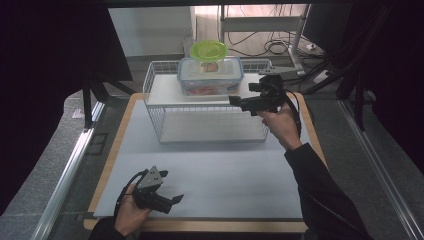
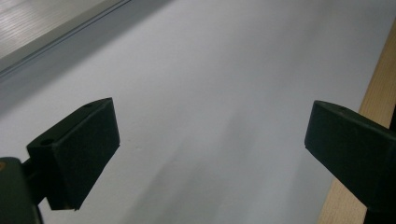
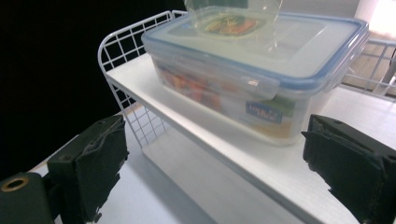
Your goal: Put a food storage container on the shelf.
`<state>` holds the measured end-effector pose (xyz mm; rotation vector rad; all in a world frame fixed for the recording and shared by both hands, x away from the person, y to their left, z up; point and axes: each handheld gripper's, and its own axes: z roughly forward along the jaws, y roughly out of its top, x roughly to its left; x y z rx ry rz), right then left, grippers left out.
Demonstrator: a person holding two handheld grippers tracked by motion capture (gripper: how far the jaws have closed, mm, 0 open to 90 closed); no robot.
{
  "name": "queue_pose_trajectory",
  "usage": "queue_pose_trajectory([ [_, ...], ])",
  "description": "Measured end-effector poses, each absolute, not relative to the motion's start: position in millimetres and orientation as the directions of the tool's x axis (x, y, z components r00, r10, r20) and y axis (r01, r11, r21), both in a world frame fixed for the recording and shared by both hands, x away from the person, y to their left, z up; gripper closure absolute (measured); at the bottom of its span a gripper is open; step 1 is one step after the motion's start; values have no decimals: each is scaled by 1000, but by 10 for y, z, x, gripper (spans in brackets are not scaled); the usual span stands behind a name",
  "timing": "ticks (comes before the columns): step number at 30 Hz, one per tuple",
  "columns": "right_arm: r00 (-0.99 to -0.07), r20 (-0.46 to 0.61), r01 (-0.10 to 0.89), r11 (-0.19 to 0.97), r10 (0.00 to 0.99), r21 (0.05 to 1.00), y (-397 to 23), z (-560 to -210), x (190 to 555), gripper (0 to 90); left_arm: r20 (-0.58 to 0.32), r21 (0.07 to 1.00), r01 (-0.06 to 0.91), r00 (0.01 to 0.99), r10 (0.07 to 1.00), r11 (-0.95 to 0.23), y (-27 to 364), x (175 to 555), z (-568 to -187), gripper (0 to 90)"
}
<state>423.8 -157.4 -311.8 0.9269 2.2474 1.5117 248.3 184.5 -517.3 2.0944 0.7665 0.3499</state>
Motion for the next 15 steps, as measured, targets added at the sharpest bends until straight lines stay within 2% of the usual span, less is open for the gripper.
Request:
queue_pose_trajectory([
  [15, -768, 113, 361, 280, 630, 890, -1651, -3511, 3961, 54, -17, 797, 392, 774, 633, -459, 1843, 2480, -5174, 32],
])
